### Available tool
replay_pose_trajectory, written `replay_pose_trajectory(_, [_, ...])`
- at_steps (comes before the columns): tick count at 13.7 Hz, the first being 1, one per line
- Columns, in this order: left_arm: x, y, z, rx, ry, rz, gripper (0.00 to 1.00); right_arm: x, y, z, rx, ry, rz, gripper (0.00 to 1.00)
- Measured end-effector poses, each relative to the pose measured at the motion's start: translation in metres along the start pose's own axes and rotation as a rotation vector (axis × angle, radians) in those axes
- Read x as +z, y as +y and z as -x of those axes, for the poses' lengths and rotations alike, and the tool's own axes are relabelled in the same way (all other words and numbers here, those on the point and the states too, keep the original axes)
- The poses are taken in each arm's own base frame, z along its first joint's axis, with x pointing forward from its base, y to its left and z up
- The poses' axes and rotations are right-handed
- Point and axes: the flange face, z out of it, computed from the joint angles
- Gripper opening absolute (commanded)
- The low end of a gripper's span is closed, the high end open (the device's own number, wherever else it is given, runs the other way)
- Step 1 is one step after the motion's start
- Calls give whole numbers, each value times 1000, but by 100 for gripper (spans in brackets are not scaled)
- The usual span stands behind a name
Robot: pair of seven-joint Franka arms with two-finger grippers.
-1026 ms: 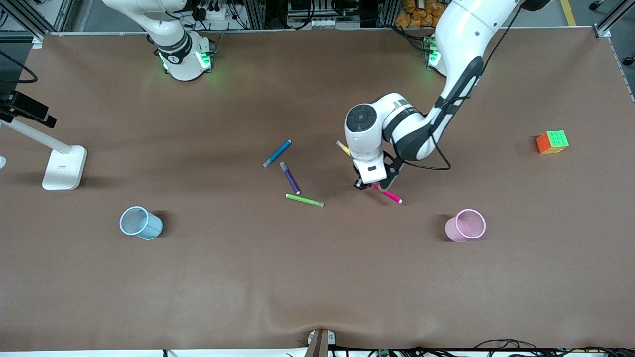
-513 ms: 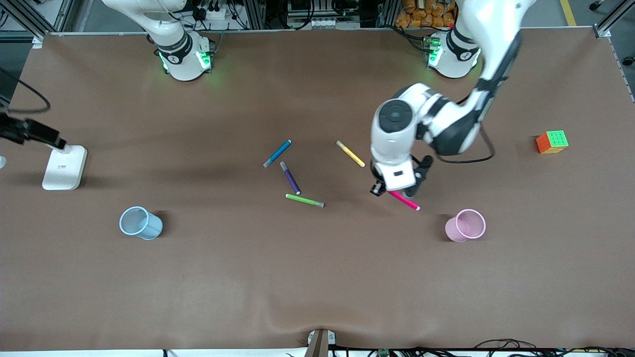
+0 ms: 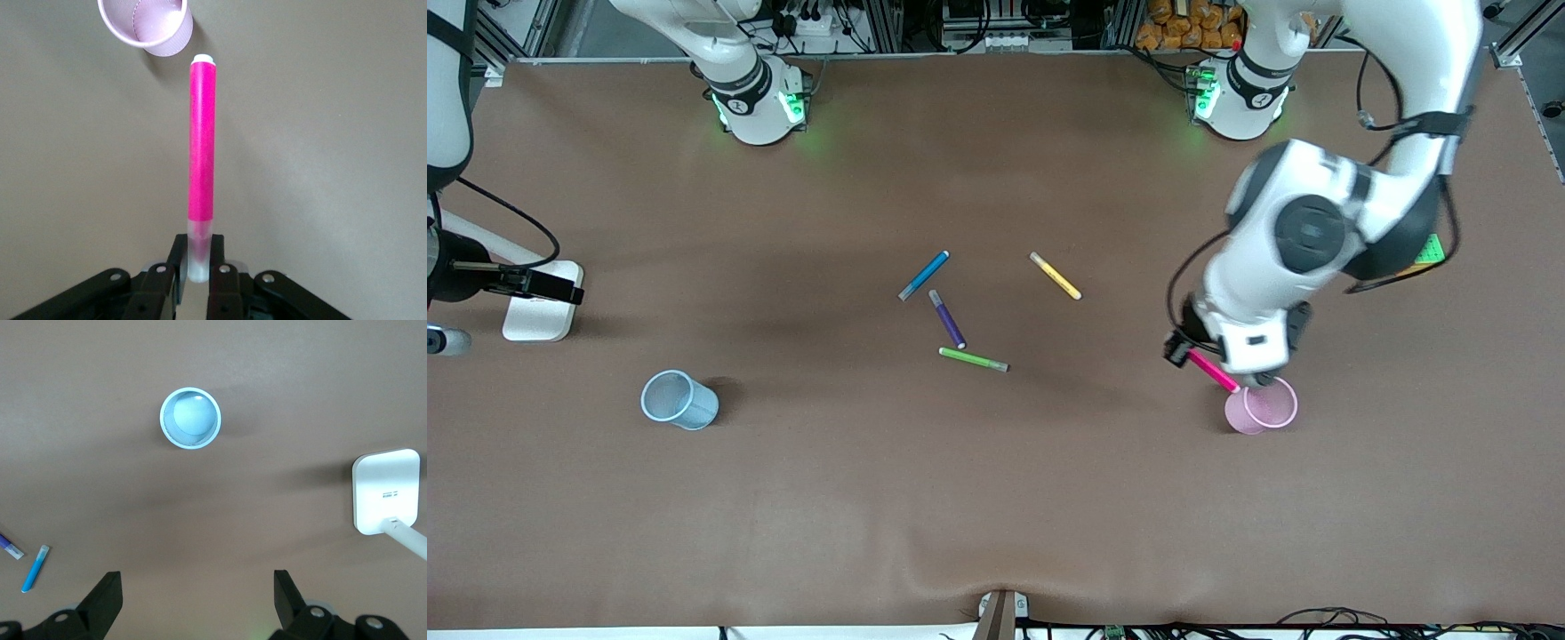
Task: Place pink and blue markers in matching cups
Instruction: 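Carry the pink marker with the left gripper over the pink cup, then drop the pink marker into the pink cup while the right gripper grasps the blue marker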
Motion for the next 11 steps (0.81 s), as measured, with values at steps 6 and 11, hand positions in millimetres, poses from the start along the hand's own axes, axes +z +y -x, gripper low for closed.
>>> replay_pose_trajectory(6, [-17,-43,-102,35,-219,76,0,41,-66,-9,112,-85,-22,100])
replay_pose_trajectory(11, [25,-69,-162,-37,-406,118,0,99,-112,-18,306,-178,-70,100])
